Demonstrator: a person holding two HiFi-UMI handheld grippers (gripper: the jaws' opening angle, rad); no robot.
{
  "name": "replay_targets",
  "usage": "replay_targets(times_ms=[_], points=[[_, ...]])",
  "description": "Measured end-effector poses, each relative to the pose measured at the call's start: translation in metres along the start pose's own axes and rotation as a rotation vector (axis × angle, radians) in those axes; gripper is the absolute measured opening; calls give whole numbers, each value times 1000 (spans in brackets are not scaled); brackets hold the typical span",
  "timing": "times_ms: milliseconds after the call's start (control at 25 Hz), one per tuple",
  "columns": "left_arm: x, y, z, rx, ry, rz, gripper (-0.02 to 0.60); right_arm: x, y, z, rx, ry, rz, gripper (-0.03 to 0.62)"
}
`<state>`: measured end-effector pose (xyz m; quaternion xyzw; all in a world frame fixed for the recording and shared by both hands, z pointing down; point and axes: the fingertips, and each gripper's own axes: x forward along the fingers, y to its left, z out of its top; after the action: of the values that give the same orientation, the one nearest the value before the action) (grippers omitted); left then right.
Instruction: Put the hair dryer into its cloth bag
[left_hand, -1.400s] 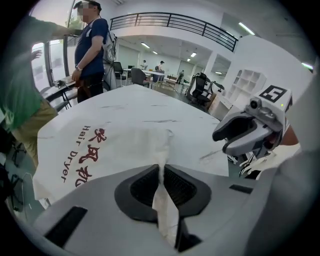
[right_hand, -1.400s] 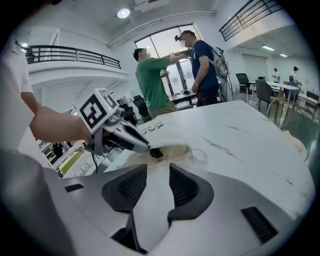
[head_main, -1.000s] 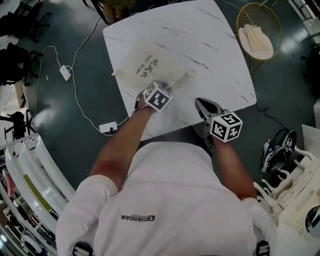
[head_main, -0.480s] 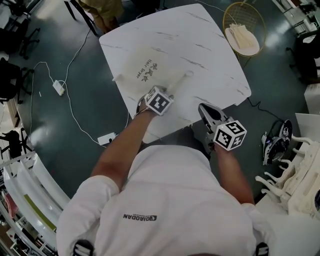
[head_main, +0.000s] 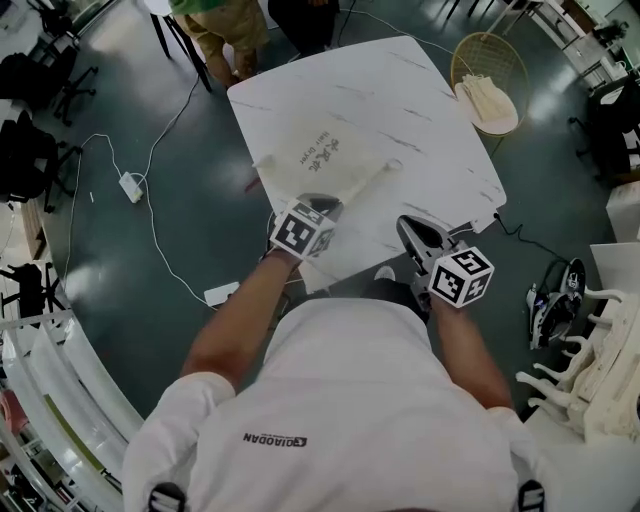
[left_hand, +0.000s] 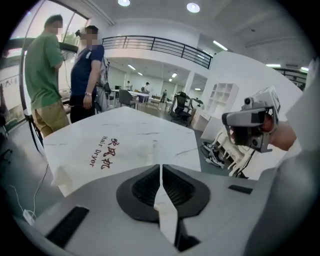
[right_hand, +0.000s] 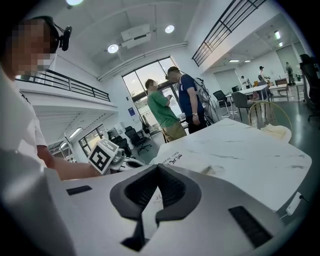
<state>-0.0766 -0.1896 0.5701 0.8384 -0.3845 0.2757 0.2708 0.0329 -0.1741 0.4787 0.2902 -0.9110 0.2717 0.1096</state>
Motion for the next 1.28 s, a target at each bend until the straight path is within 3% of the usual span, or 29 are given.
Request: replay_targets(times_ms=[200,400,600,920,1280], points=[[-58,-24,19,-144,-171,-22,29,4,19,11,-64,10,66,21],[-94,-65,18,-202,-256,21,29,-17,32,17,-126,21,142,21],[-107,-111,5,-278,-316,103,29,-69,36,6,-183,37,186,21],[-109,-193,-10,-318,-397,196,29,-153,21,-37,-182,49,232,21],[-120,-264,-42,-344,-382,260,29,-208,18,-59,-129,5,275,21]])
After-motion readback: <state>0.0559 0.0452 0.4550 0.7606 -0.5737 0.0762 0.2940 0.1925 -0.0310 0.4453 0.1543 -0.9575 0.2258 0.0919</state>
